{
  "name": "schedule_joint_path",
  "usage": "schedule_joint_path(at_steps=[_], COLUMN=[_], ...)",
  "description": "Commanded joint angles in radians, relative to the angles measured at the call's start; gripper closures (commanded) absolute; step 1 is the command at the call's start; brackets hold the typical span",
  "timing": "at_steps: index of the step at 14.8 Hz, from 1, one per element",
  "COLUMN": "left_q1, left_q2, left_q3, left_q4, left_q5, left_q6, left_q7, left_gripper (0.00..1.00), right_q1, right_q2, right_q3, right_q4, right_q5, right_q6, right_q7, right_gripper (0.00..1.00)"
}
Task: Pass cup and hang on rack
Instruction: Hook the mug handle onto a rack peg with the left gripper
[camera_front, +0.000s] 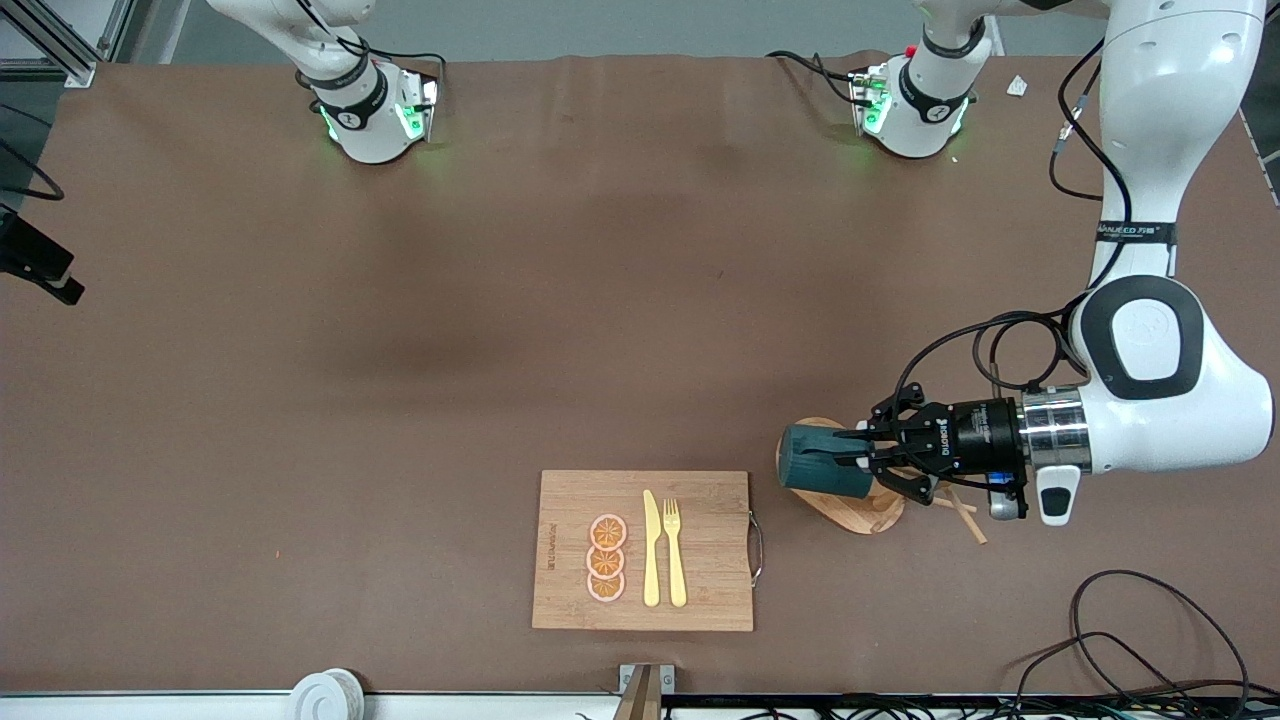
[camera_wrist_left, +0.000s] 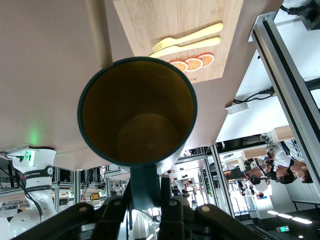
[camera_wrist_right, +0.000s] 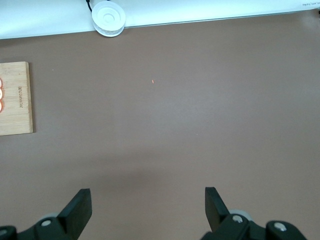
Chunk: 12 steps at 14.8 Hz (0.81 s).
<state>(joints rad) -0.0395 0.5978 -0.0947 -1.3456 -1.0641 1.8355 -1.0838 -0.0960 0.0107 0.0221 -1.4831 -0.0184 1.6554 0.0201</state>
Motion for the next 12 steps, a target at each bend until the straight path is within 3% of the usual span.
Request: schedule_joint_path(at_steps=[1,12], left_q1=[0.024,0.110], left_q2=[0.019,0.060], left_q3=[-0.005,-0.005], left_q4=[0.008,0.002], left_q5=[-0.019,-0.024], left_q6=[-0.022,-0.073], left_q7=[-0.002,0.007], left_gripper=[0.99,0.99], right_q1=[-0.025,-0.031], right_q2=[0.003,0.003], right_q3=[0.016,0.016], right_q4=[0.015,0.021], right_q5=[-0.002,0.000], right_q6=[-0.011,-0.011], right_q7=[0.003,0.001], right_gripper=[0.00,0.00])
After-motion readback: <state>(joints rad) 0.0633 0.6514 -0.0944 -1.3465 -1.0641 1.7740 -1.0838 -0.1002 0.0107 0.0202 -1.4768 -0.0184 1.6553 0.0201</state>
